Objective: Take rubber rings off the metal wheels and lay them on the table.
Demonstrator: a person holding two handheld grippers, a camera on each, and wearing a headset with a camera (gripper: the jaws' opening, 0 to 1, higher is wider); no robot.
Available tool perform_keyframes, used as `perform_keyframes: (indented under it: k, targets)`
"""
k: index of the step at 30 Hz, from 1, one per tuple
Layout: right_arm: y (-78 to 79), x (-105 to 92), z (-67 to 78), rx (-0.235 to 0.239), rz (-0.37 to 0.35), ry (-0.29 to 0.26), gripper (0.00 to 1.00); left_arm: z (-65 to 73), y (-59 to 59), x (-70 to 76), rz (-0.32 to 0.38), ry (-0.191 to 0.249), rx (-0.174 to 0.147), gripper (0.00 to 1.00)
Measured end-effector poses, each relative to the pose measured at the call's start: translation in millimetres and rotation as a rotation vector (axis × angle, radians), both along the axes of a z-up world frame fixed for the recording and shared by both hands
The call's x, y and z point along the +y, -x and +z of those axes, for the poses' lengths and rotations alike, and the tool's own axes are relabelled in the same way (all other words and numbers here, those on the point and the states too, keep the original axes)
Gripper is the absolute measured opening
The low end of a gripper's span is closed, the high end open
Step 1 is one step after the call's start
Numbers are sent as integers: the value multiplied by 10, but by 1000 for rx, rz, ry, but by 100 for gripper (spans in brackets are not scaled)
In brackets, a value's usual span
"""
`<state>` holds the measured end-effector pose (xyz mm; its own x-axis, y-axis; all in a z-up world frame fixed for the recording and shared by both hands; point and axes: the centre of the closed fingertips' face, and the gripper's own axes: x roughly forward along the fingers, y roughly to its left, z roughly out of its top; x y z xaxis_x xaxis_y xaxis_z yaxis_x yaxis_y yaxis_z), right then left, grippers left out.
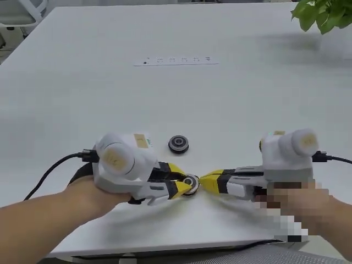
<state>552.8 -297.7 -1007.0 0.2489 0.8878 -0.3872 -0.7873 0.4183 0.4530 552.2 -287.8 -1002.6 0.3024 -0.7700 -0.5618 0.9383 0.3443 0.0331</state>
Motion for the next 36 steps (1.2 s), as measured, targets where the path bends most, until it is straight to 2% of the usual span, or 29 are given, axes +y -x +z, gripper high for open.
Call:
perform_keyframes:
  k: [9, 20, 36]
  targets:
    - [34, 34, 47, -11, 10, -15, 0, -2, 1, 1, 3, 4, 1, 12]
    - [25, 23, 59, 13, 4, -25, 0, -1, 6, 6, 6, -1, -7, 12]
    - [33, 22, 54, 6, 24, -21, 0, -2, 9, 0, 2, -2, -11, 12]
